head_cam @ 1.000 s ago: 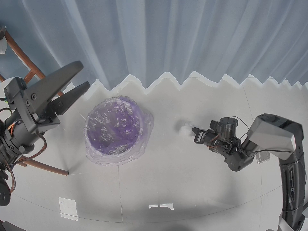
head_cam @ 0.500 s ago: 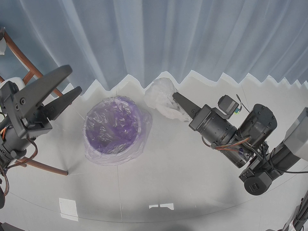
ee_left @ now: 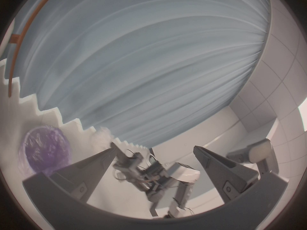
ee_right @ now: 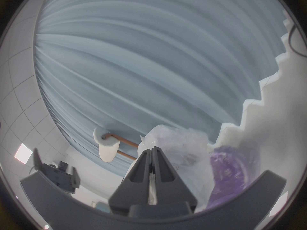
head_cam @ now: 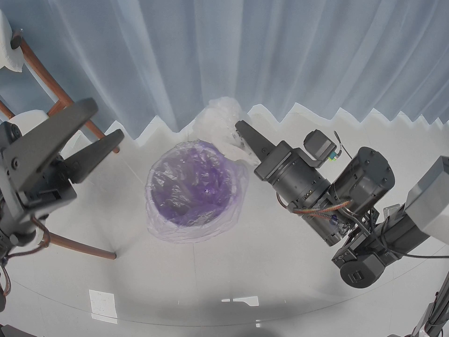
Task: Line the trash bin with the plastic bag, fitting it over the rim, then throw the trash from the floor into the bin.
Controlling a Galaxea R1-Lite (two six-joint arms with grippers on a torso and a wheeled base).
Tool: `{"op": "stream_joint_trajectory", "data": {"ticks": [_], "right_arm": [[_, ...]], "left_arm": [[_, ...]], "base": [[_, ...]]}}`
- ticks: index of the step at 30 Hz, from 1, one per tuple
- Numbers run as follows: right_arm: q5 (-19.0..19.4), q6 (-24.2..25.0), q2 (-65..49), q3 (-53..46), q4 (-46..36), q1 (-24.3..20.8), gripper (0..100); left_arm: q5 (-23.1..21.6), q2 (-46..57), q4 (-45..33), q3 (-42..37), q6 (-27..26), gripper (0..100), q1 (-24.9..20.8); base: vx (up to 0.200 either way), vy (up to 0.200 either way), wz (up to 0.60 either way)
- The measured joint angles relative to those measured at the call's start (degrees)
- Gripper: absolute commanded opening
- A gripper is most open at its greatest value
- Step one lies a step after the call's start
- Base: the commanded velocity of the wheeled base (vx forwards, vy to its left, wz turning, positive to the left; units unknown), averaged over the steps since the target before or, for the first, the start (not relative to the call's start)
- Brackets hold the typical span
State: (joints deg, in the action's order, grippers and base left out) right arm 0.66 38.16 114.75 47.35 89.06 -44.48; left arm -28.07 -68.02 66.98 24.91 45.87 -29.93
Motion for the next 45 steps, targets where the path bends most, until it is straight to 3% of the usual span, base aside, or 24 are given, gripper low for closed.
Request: {"op": "stream_joint_trajectory", "data": {"ticks": [4,10,16,31,41,42,45], "right_arm": [[-0.7,0.0,2.3,0.5,-0.1,-0.6,0],[-1.0,0.0,7.3,2.1,-0.1,-0.7,0],[-0.9,-0.2,13.7,6.3,-0.1,1.1,0],[1.4,-4.6,32.4,26.3,-0.1,3.8,0],[1.4,-6.0,35.9,28.4,-0.1,4.0,0],[1.4,-6.1,36.0,28.4,-0.1,4.0,100],[1.3,-6.6,36.2,28.3,-0.1,4.0,100]], "left_arm": [[-0.1,0.1,0.0,-1.9,-0.1,100,-5.2],[0.0,-0.1,0.0,-3.6,-3.3,100,-8.7],[1.3,-1.0,0.1,-3.9,-7.7,100,-9.3],[2.2,-1.9,0.2,-4.3,-8.8,100,-9.6],[2.2,-2.0,0.2,-4.4,-8.9,100,-9.6],[2.2,-2.0,0.2,-4.4,-8.9,100,-9.6],[2.2,-1.9,0.2,-4.4,-9.0,100,-9.6]], "base": [[0.000,0.000,0.00],[0.000,0.000,0.00],[0.000,0.000,0.00],[0.000,0.000,0.00],[0.000,0.000,0.00],[0.000,0.000,0.00],[0.000,0.000,0.00]]}}
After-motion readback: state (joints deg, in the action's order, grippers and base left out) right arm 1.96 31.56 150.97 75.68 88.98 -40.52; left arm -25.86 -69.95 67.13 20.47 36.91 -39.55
